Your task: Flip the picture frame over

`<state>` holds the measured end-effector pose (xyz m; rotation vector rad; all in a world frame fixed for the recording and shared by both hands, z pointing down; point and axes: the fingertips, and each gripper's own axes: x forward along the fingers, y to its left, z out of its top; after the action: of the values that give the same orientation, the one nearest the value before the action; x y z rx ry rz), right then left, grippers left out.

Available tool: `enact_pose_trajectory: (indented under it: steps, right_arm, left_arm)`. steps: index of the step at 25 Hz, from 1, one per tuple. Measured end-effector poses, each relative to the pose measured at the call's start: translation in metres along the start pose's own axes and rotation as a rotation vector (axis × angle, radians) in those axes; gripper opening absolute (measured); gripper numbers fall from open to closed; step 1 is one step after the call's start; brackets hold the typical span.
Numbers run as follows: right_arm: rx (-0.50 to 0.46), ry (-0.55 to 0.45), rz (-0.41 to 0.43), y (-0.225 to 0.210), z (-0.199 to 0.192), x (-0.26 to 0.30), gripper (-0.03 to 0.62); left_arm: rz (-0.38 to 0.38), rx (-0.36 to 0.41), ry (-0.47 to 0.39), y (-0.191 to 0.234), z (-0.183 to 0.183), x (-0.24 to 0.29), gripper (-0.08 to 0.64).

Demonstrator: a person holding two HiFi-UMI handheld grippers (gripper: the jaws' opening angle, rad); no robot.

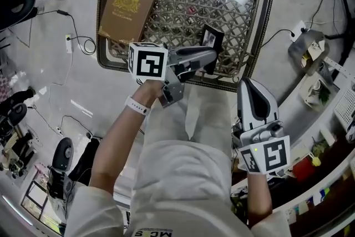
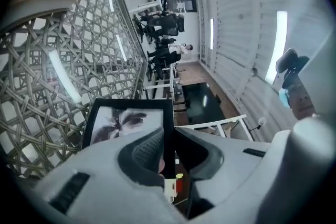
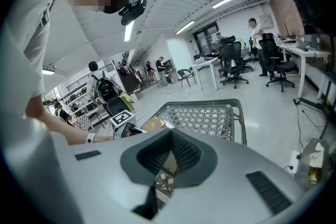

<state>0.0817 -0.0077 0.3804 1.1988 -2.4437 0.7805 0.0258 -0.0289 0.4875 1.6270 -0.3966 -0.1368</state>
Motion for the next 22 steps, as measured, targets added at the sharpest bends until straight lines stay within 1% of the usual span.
enact_pose_trajectory:
  steps: [4,6,8,10,11,16,20,22]
  right_arm:
    - [0.004,-0.003,-0.006,0.000,0.000,-0.002,0.017]
    - [0.007,-0.004,-0.008,-0.001,0.001,0.000,0.017]
    - [0.013,-0.002,-0.011,-0.002,0.000,0.001,0.017]
    - [0.017,-0.001,-0.014,-0.002,-0.001,0.002,0.017]
    - [0.018,0.000,-0.016,-0.002,-0.001,0.002,0.017]
    - [0.020,-0.002,-0.024,-0.003,-0.003,0.002,0.017]
    - [0.034,0.002,-0.027,-0.005,-0.006,0.001,0.017]
    - [0.041,0.003,-0.027,-0.005,-0.006,0.001,0.017]
  left_arm:
    - [-0.051,-0.029,0.012,-0.004,-0.003,0.003,0.074]
    - [-0.093,-0.044,0.022,-0.007,-0.003,0.006,0.074]
    - [-0.162,-0.070,0.032,-0.011,-0.003,0.008,0.074]
    - [-0.238,-0.115,0.027,-0.013,-0.003,0.011,0.074]
    - [-0.263,-0.134,0.020,-0.013,-0.003,0.013,0.074]
    - [-0.309,-0.179,0.003,-0.005,-0.001,0.017,0.074]
    - [-0.358,-0.233,-0.051,-0.002,0.005,0.012,0.074]
    - [-0.365,-0.241,-0.062,0.002,0.007,0.009,0.074]
